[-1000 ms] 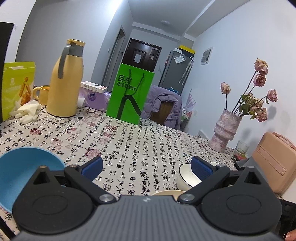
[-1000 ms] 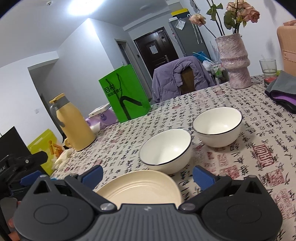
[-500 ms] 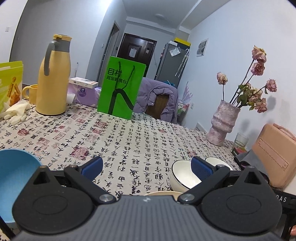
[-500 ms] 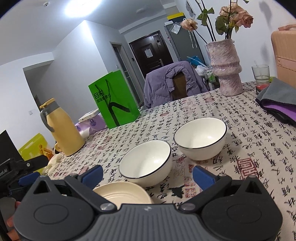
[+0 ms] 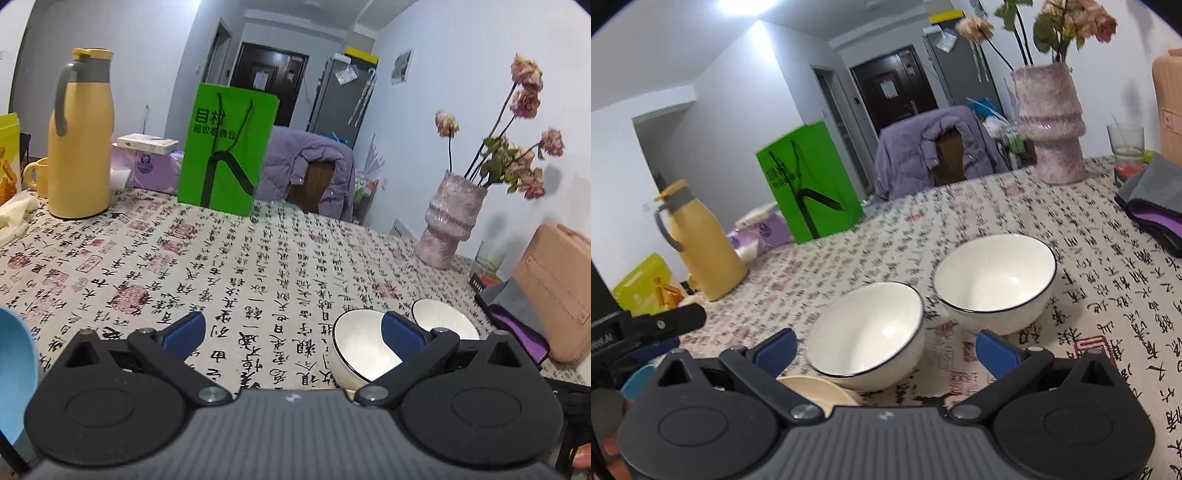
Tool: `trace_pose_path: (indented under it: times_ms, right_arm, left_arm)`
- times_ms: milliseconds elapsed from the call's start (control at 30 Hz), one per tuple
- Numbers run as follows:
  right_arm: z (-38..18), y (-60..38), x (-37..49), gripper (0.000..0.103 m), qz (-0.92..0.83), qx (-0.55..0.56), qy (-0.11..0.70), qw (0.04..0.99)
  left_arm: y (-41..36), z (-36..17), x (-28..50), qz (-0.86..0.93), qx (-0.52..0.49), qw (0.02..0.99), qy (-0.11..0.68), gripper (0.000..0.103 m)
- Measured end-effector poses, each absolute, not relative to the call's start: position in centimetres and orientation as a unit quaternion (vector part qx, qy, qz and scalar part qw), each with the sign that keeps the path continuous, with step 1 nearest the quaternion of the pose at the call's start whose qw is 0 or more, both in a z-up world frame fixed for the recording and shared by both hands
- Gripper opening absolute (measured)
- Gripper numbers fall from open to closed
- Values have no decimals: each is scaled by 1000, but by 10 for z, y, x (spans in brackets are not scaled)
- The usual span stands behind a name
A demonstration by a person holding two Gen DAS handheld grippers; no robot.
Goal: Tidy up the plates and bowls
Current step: 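Move both open grippers to the rim of a white bowl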
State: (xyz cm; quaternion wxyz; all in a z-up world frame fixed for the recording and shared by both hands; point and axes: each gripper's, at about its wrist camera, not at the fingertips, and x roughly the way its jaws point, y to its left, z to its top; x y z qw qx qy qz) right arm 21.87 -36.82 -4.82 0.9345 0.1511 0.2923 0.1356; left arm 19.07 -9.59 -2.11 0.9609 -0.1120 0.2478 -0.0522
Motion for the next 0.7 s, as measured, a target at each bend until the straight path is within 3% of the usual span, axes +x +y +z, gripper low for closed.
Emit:
trace_pose_path:
  times_ms: [267,700]
  right_arm:
    - [-55,-369,250,103,111,159,336,922]
    - [-77,-363,305,82,66,179,430,883]
  left_arm:
    - [-116,-27,234,-48,-77,948,304,103]
    - [-143,-54,304,-36,-45,910,411,103]
